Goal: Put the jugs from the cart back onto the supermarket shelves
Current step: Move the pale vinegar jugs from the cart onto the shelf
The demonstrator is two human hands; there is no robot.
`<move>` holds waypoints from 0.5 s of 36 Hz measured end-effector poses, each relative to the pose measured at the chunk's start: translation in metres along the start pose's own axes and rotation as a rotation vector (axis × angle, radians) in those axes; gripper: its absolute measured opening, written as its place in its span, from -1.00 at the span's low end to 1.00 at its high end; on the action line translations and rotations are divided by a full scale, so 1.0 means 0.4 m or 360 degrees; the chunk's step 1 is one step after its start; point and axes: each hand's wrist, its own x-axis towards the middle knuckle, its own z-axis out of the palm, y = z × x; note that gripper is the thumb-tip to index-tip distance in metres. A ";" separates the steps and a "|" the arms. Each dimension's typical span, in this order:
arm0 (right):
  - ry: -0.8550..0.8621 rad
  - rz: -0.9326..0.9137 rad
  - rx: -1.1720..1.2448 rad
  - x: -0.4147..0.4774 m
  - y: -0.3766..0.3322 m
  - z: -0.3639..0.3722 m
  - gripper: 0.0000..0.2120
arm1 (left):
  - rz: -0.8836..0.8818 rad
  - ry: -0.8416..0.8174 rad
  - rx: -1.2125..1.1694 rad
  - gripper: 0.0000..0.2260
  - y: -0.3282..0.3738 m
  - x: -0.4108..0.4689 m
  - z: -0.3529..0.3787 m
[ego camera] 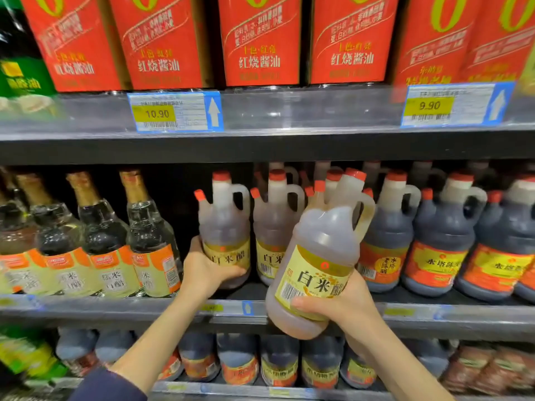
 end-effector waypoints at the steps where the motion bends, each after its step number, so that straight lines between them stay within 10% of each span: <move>1: 0.0000 0.0005 0.0001 0.000 -0.003 -0.001 -0.25 | -0.0031 -0.0013 -0.0052 -0.16 0.000 0.008 0.002; 12: -0.0029 -0.0009 -0.0038 0.019 -0.007 0.017 -0.17 | -0.0075 -0.0223 -0.0010 0.13 -0.054 0.143 0.013; 18: -0.0027 0.0008 -0.0046 0.028 -0.007 0.027 -0.21 | -0.0076 -0.0232 0.0041 -0.07 -0.032 0.174 0.043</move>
